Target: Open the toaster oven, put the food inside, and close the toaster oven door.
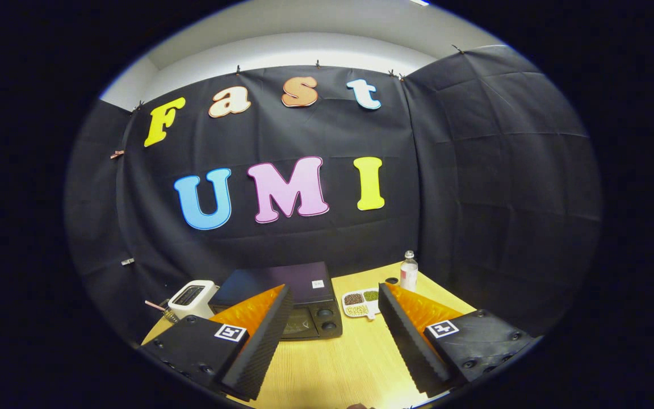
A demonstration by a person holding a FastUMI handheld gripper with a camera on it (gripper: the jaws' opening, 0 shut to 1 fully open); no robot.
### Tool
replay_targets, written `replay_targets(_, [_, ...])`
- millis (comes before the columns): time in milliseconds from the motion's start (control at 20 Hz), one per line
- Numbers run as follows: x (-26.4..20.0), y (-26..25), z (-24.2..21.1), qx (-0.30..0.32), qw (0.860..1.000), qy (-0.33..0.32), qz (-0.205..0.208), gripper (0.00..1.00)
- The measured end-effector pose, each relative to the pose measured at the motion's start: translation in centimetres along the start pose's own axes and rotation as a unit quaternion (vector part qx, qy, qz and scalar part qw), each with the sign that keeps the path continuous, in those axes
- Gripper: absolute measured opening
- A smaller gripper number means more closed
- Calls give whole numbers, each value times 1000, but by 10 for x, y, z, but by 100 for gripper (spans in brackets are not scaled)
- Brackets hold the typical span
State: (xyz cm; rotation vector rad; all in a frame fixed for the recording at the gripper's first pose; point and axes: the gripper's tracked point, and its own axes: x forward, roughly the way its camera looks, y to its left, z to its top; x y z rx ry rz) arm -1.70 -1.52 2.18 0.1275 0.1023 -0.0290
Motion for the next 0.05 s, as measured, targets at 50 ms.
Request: replay_targets(50, [0, 1, 0, -4, 1000, 1, 2, 99])
